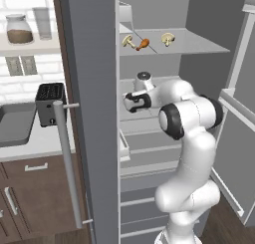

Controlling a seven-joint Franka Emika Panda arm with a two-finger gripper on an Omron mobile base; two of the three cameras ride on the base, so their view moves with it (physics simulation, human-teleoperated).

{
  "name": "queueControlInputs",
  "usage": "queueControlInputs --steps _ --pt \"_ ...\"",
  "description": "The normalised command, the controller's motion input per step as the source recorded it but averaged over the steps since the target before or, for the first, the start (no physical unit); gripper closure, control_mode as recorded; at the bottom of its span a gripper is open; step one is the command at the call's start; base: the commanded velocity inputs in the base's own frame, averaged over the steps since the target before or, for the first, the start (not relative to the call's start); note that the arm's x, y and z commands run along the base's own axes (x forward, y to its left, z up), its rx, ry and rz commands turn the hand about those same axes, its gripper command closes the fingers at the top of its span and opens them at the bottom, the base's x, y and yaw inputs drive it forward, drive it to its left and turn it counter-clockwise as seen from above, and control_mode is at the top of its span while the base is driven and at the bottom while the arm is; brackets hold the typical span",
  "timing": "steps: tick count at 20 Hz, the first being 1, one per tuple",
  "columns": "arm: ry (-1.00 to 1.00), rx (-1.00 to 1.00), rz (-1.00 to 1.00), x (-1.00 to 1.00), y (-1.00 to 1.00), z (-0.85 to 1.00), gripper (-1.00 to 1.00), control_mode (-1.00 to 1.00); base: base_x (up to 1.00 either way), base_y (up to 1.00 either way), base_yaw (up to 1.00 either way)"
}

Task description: Place one mushroom and one chicken drumstick in each tupperware on the nearby counter, to pack two identical lunches.

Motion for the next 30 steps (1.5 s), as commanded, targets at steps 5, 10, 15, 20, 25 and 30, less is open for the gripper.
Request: queueControlInputs --steps 5,10,15,20,25,30 --pt "0.0 0.0 -0.02 0.63 0.0 -0.26 -1.0 -1.0 0.0 0.0 0.0" --pt "0.0 0.0 -0.05 0.4 0.0 -0.42 -1.0 -1.0 0.0 0.0 0.0" --pt "0.01 0.0 -0.12 0.0 0.0 -0.72 1.0 -1.0 0.0 0.0 0.0" --pt "0.0 0.0 -0.08 -0.31 0.0 -0.59 1.0 -1.0 0.0 0.0 0.0" --pt "0.0 0.01 -0.01 -0.97 -0.02 -0.22 1.0 -1.0 0.0 0.0 0.0" --pt "-0.04 0.04 0.0 -1.0 -0.26 -0.04 1.0 -1.0 0.0 0.0 0.0"
